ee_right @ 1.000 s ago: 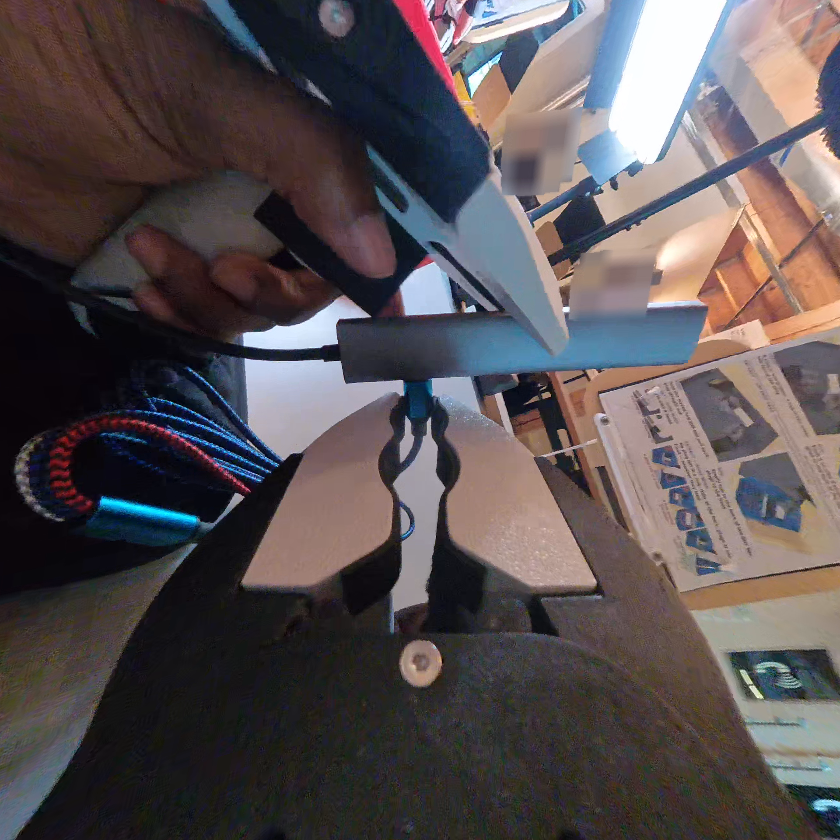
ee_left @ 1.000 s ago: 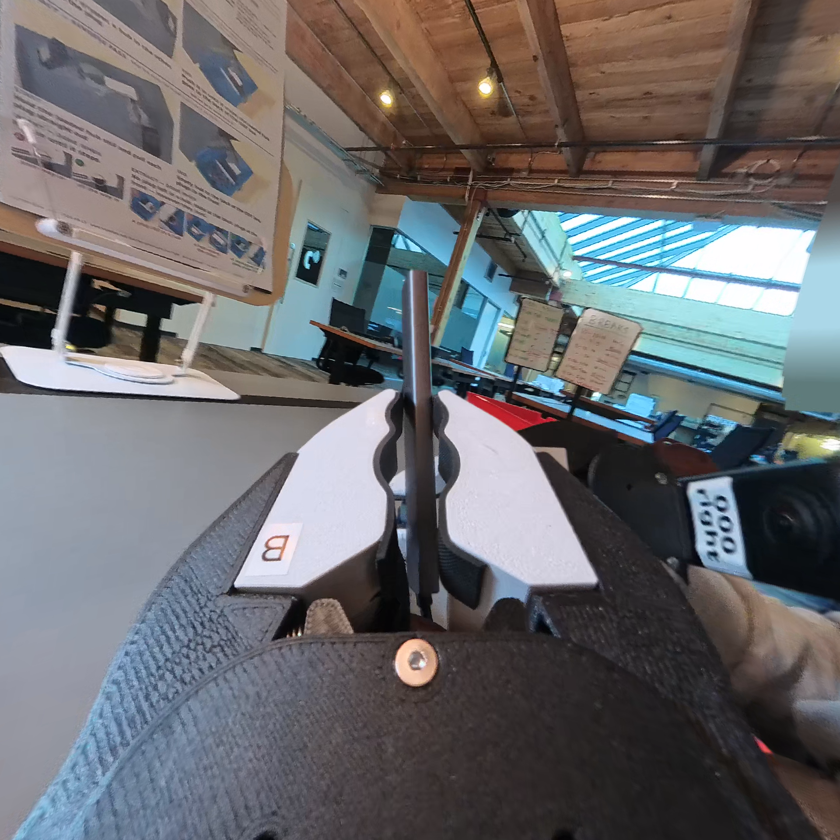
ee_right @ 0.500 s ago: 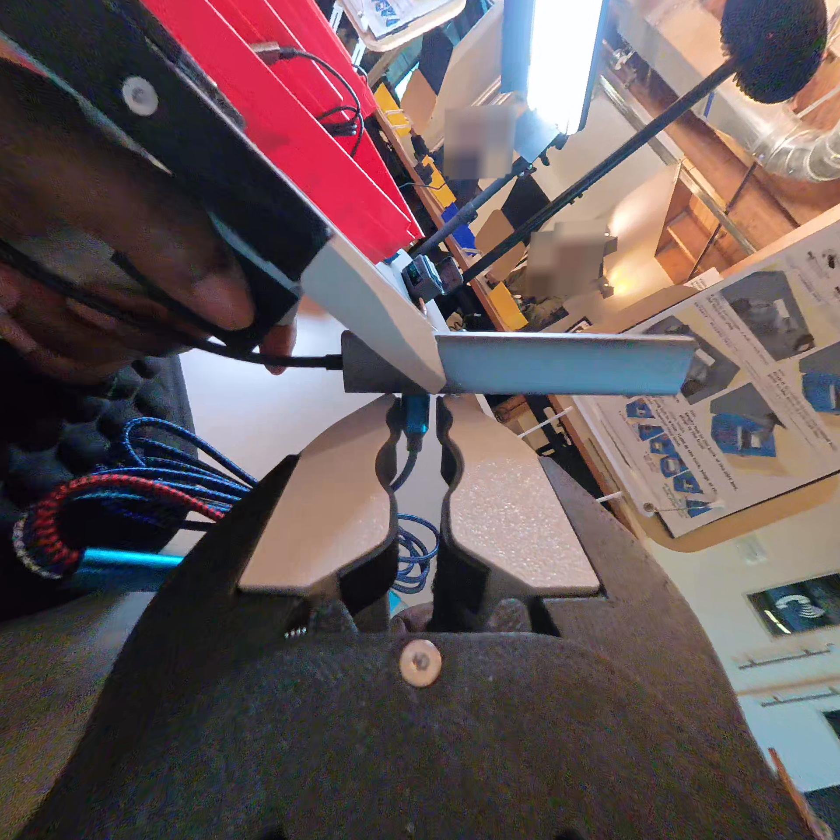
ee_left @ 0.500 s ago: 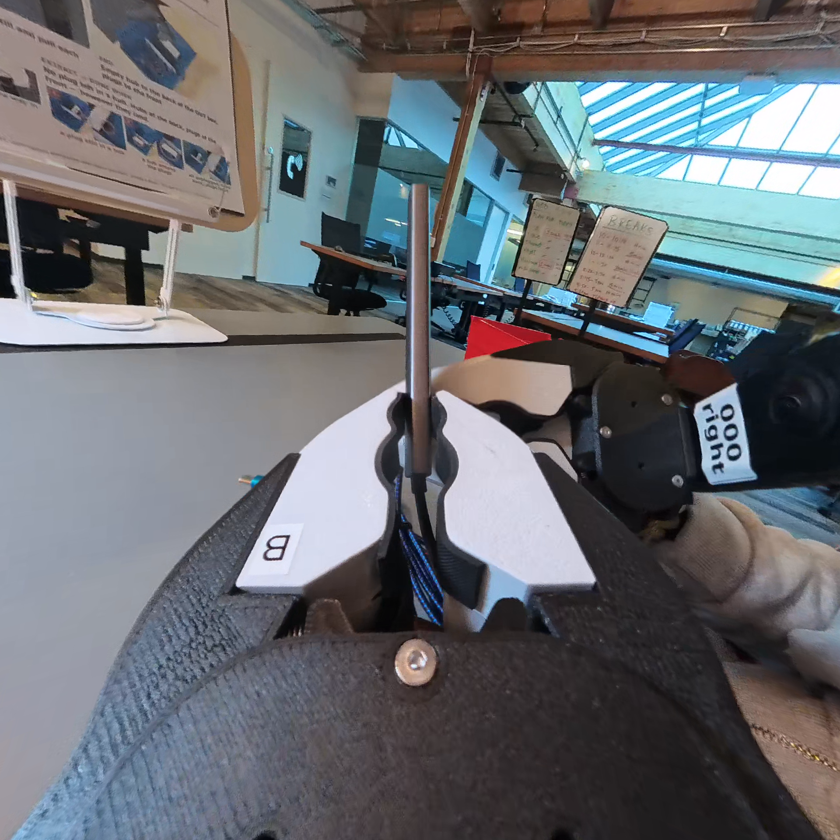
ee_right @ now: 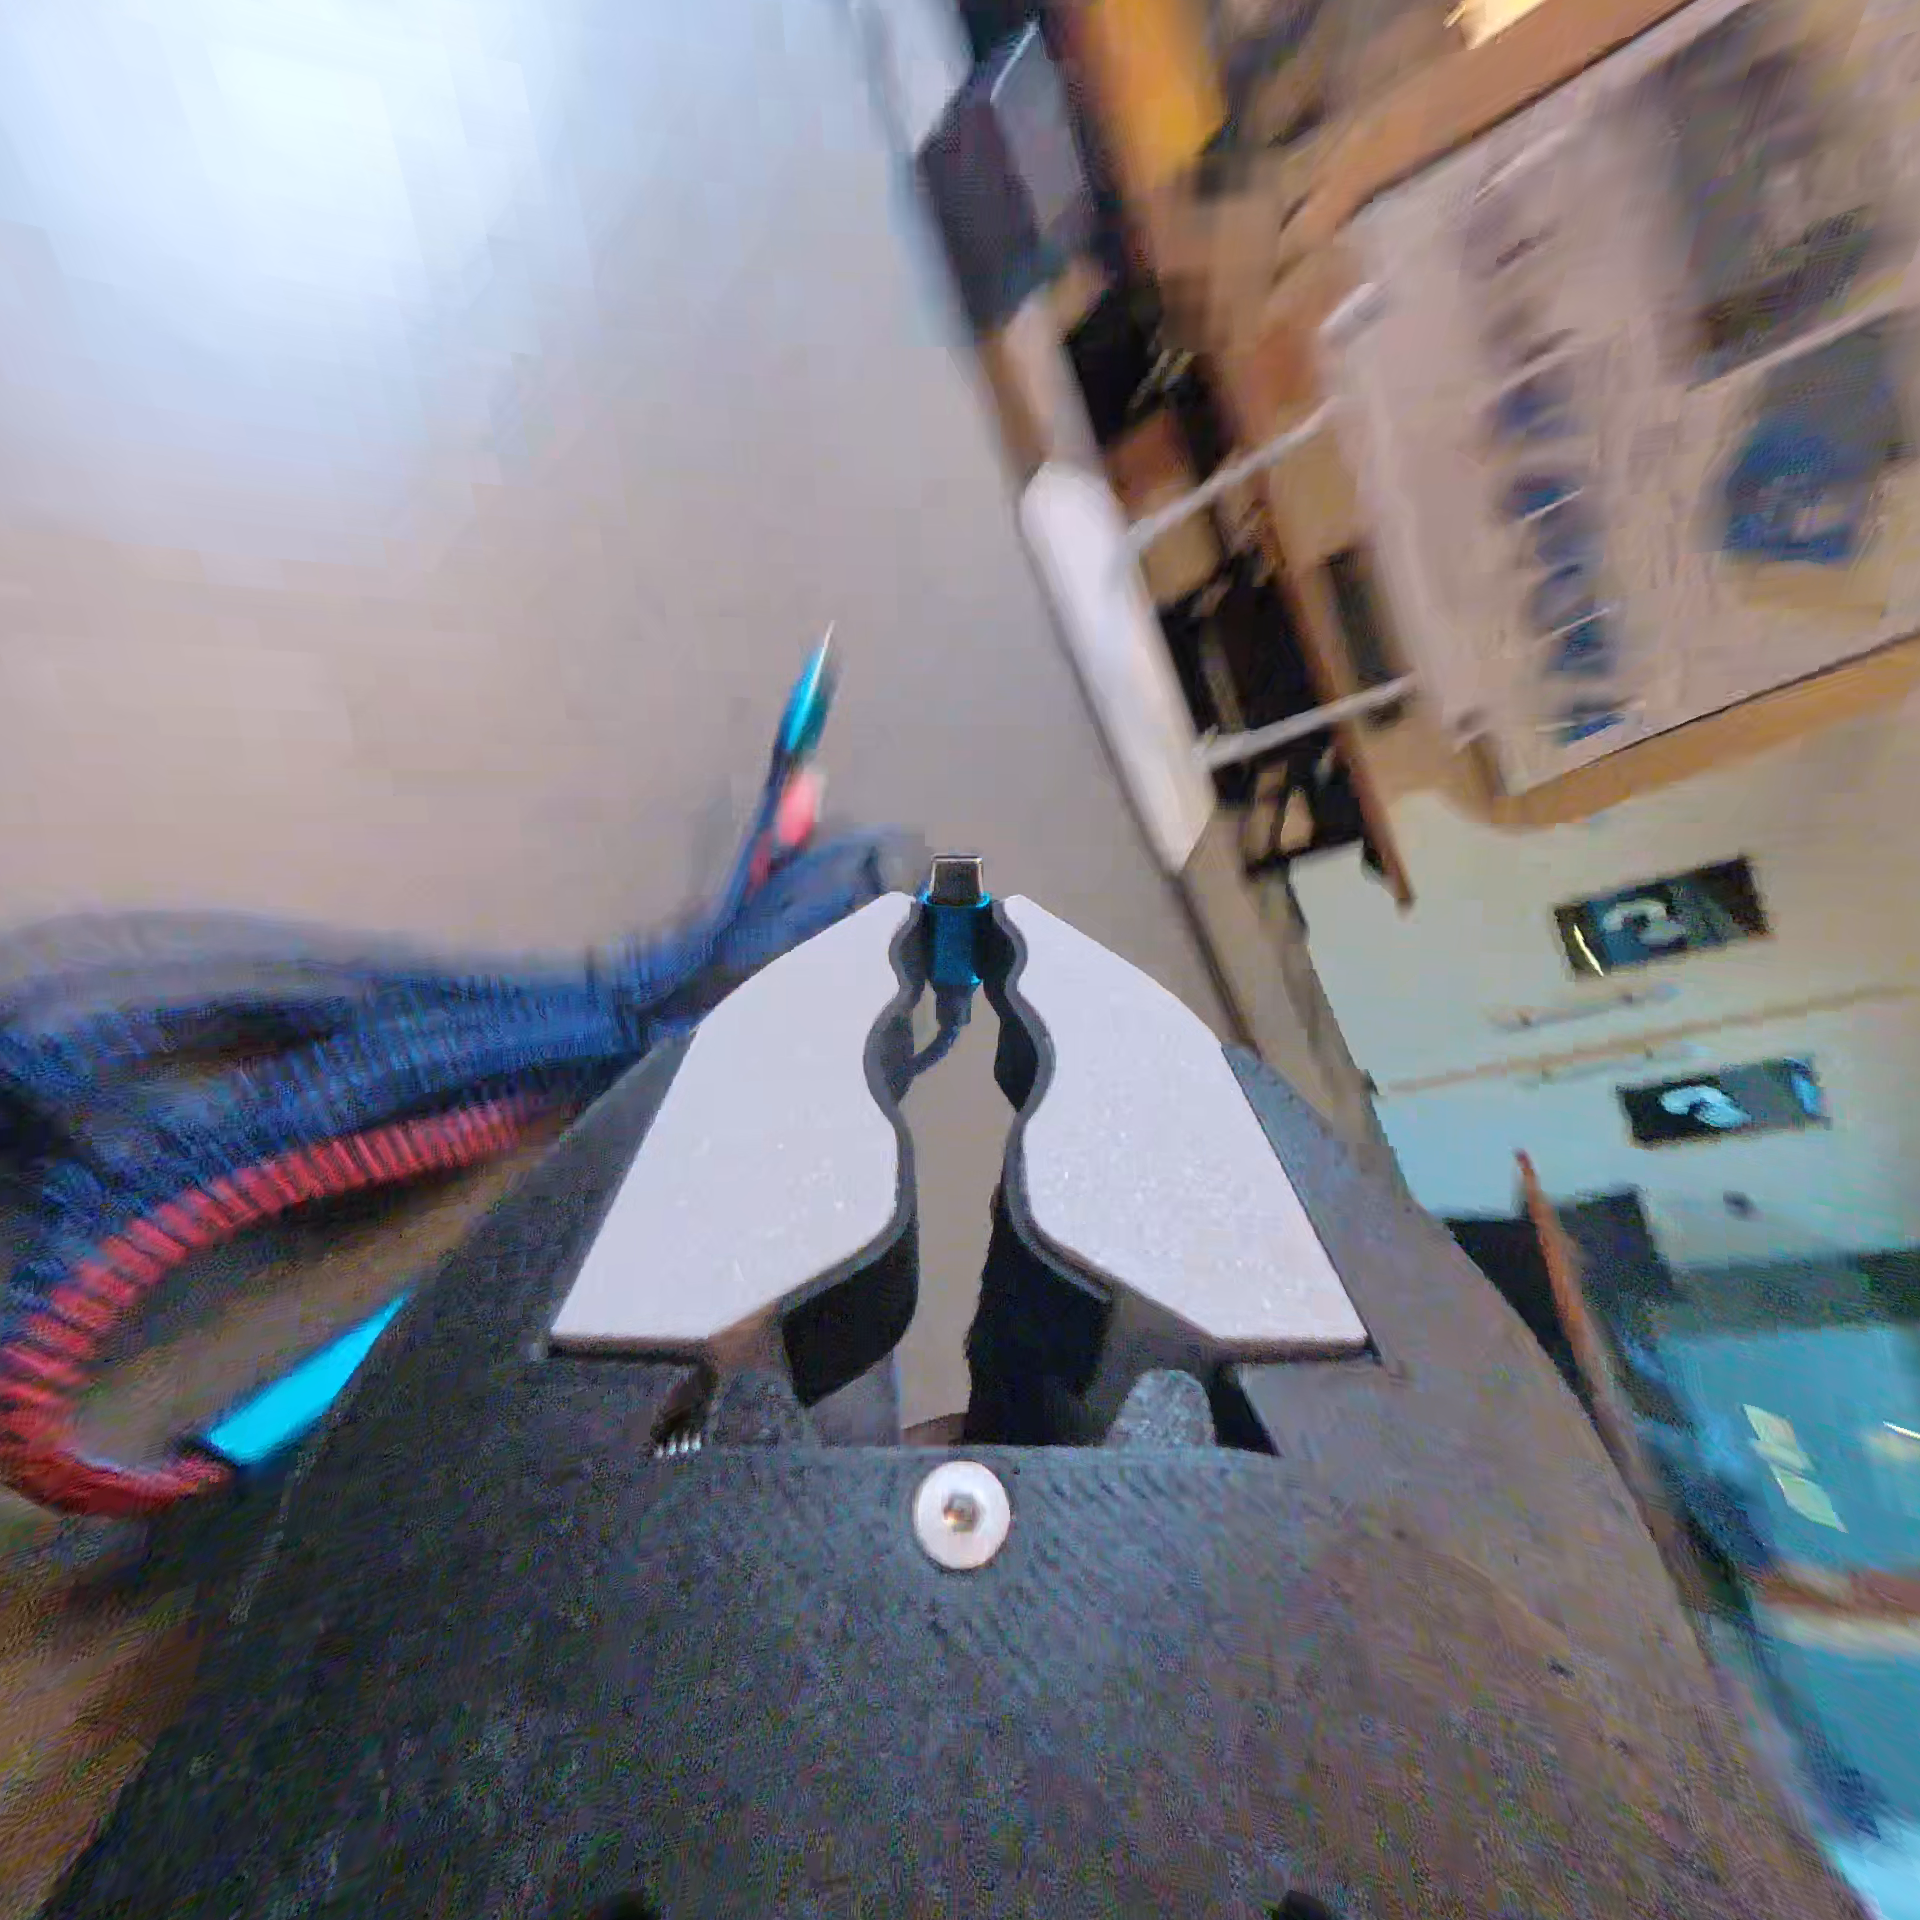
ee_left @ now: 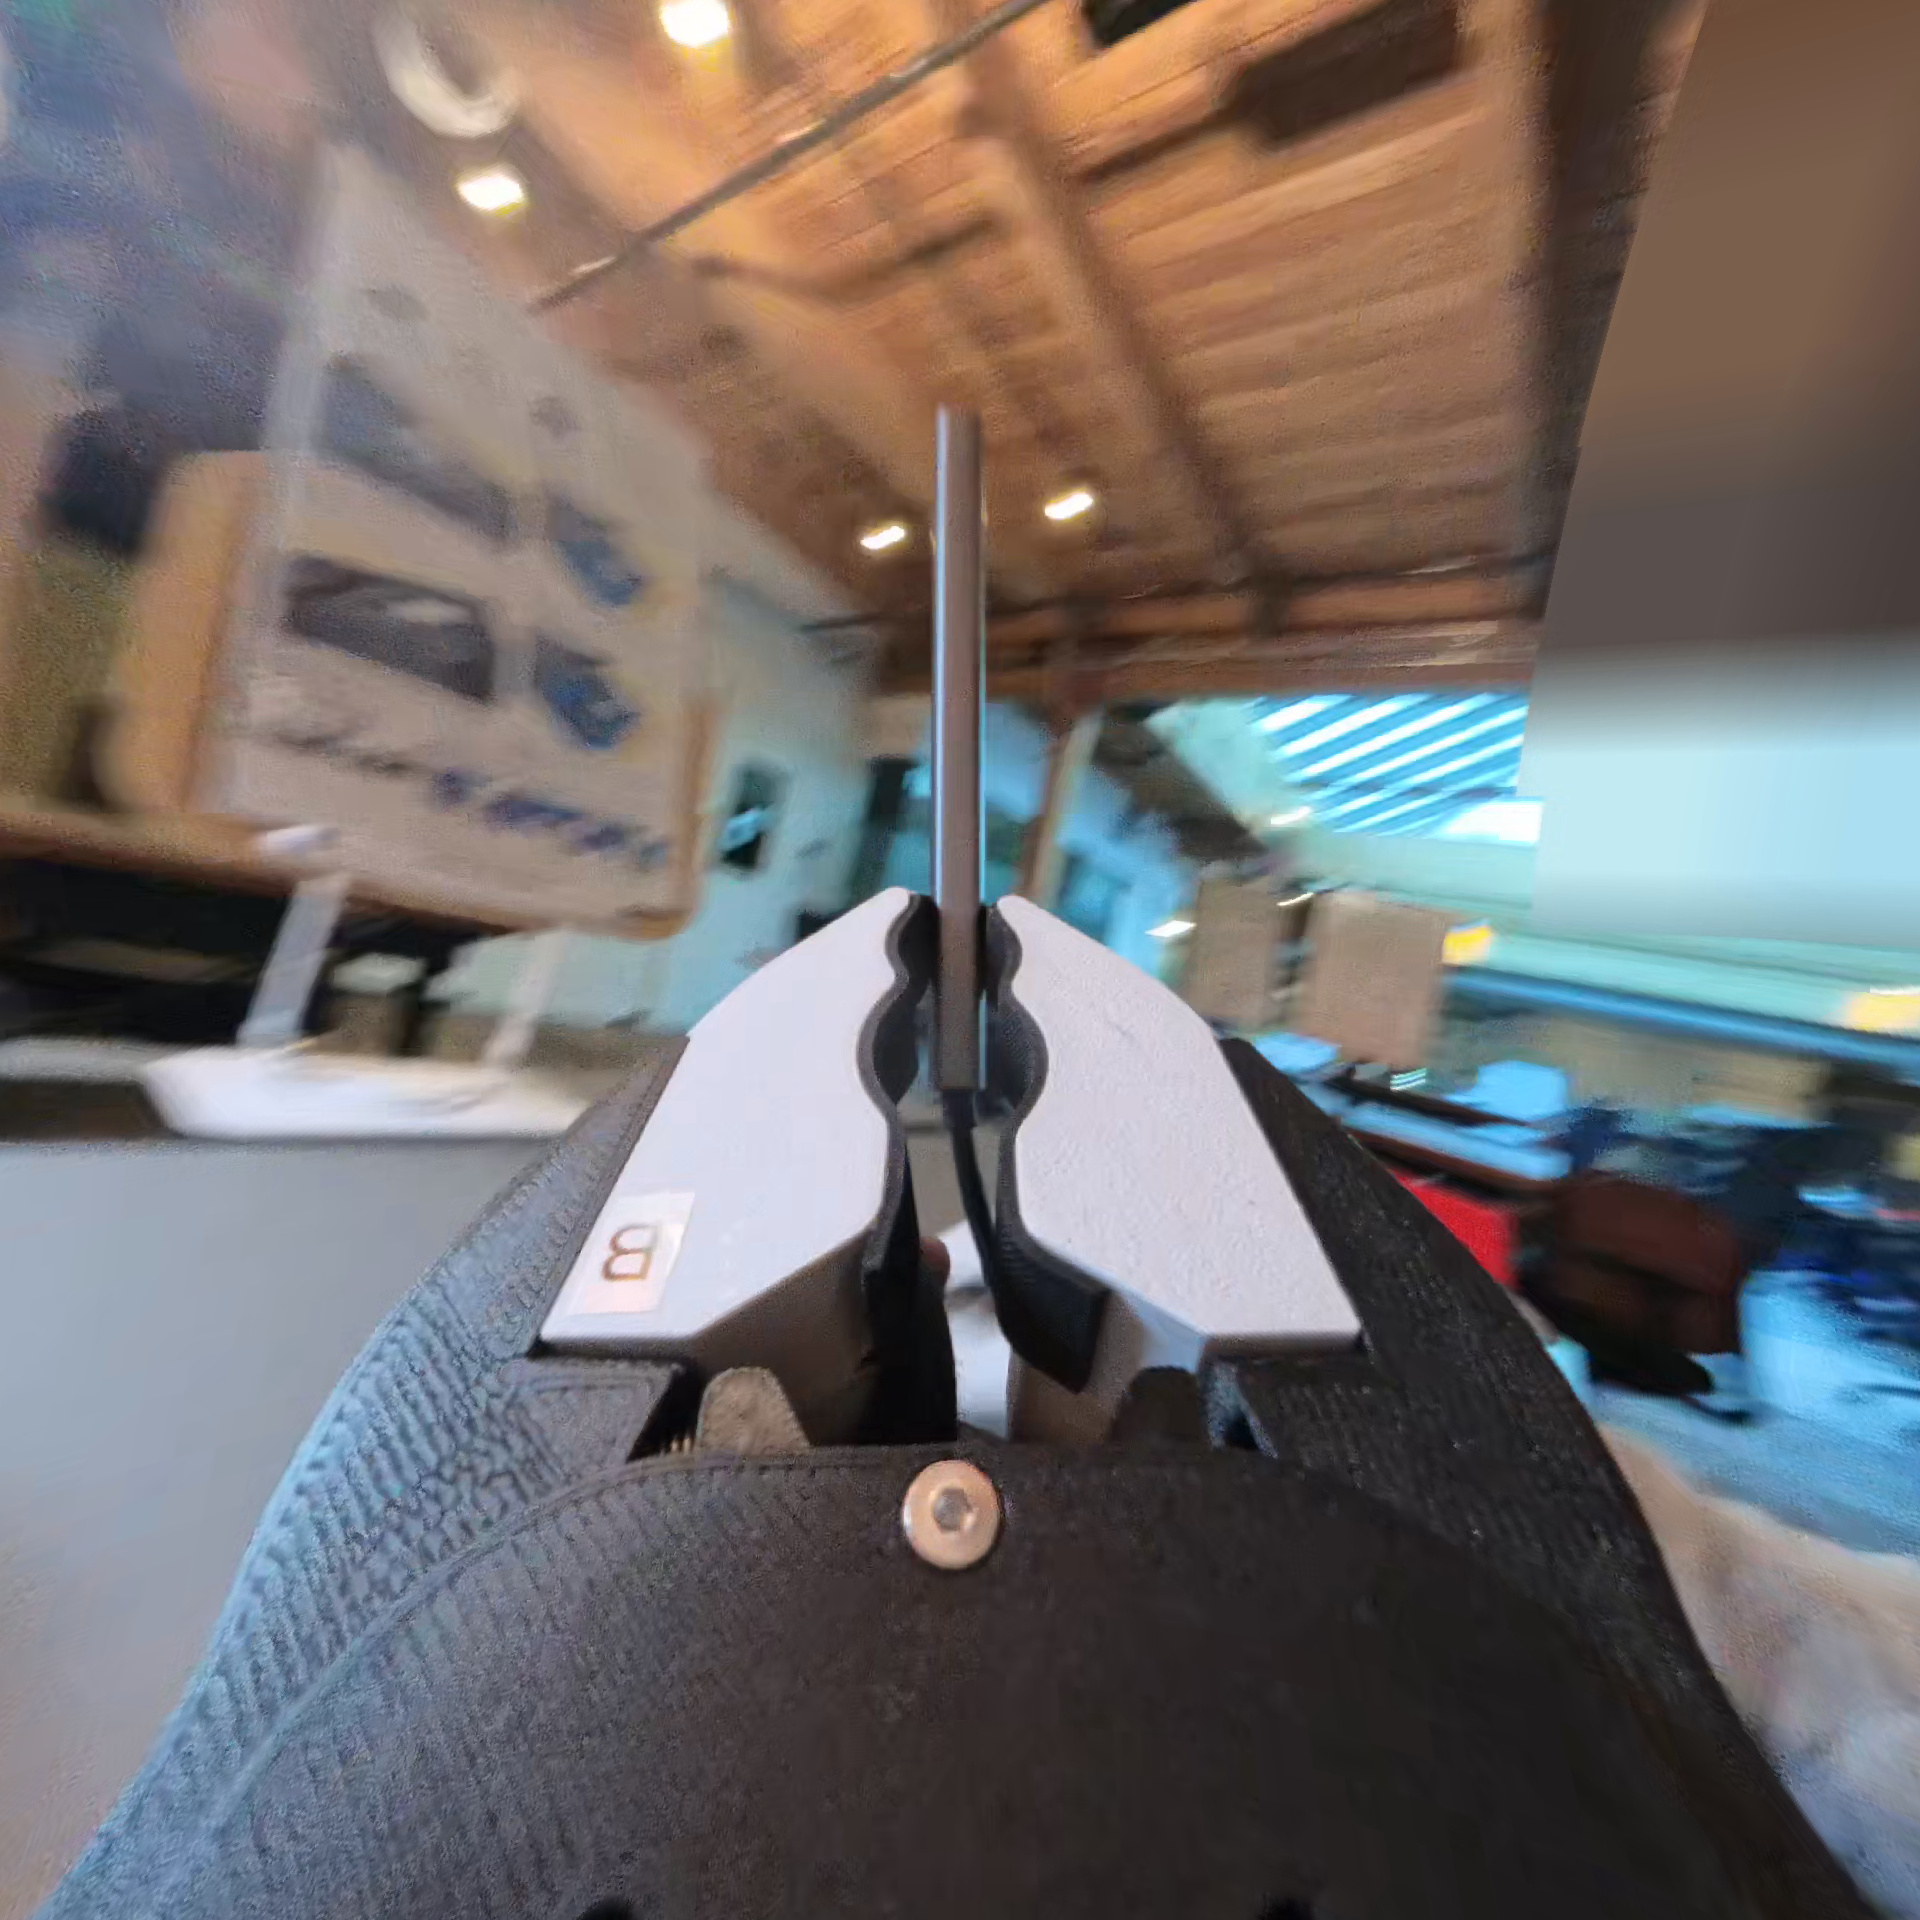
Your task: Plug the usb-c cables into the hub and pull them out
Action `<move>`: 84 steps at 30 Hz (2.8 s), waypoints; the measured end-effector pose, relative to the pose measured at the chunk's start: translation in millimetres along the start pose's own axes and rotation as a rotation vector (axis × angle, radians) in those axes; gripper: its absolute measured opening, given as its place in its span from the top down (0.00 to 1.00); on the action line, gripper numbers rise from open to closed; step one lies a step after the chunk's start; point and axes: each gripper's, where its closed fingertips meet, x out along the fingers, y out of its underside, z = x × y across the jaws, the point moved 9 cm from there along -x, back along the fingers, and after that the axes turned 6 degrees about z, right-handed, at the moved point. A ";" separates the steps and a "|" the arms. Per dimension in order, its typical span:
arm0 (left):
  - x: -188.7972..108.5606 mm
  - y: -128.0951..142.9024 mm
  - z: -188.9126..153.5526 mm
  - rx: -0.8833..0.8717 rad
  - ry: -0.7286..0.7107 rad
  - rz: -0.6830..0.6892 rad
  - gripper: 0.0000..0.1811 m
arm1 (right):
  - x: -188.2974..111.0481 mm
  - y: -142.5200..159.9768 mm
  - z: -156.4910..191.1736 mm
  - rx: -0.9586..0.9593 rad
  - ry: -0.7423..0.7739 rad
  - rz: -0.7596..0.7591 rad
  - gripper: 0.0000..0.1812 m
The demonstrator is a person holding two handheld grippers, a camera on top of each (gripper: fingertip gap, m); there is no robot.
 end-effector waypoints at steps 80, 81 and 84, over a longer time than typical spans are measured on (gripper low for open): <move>3.3 33.6 -8.2 0.279 0.312 0.339 0.90 | -80.9 -48.1 -28.3 0.718 -0.775 -0.988 0.95; 3.1 32.3 -5.8 0.258 0.290 0.324 0.90 | -84.7 -41.6 -36.9 0.768 -0.755 -1.022 0.95; 2.2 27.0 6.7 0.156 0.182 0.271 0.90 | -100.4 -14.9 -69.6 0.866 -0.602 -1.084 0.95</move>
